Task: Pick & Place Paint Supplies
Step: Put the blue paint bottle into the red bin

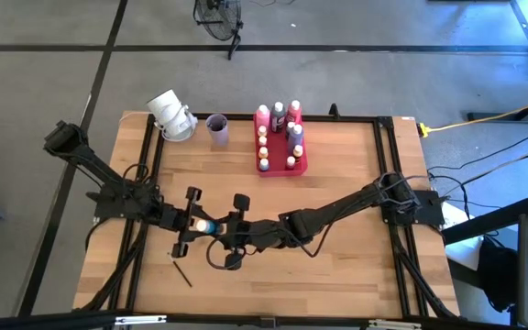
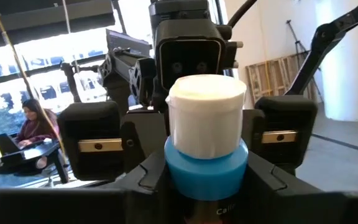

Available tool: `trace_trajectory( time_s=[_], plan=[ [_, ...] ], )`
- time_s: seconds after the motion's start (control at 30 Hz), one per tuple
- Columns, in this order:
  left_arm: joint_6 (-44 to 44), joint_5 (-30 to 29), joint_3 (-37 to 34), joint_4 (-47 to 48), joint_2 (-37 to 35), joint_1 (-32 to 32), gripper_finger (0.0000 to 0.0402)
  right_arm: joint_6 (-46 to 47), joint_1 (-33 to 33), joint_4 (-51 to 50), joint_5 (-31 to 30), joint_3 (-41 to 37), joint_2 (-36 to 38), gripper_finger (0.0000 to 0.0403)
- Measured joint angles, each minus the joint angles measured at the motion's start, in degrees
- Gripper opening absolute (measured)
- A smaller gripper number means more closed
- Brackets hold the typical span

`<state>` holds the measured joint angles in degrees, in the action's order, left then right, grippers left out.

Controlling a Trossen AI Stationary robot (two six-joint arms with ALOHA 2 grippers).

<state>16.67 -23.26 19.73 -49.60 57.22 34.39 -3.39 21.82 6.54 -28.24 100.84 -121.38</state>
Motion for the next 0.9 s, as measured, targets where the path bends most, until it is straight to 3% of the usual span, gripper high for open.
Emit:
trace_trajectory(
  time_s=[0.2, 0.37, 0.67, 0.8, 0.9],
  plan=[
    [0.0, -4.6, 0.0, 0.6, 0.0, 0.1, 0.0114, 2.0, 0.0, -2.6, -0.2, 0.0, 0.0, 0.0214],
    [-0.6, -10.7, 0.6, 4.9, -0.3, 2.0, 0.0113, 5.7, 0.8, -8.0, -1.4, 0.0, 0.0, 0.0249],
    [-11.2, -21.6, 11.3, 36.3, -0.6, 3.0, 0.0112, 7.7, 4.6, -13.3, -13.9, 0.0, 0.0, 0.0256],
    [-17.3, -22.2, 15.8, 50.8, -0.6, 3.0, 0.0109, 4.4, 6.6, -11.3, -18.5, 0.0, 0.0, 0.0256],
    [-18.6, -21.4, 16.9, 54.7, -0.6, 3.0, 0.0109, 1.0, 7.8, -8.9, -23.0, 0.0, 0.0, 0.0256]
  ],
)
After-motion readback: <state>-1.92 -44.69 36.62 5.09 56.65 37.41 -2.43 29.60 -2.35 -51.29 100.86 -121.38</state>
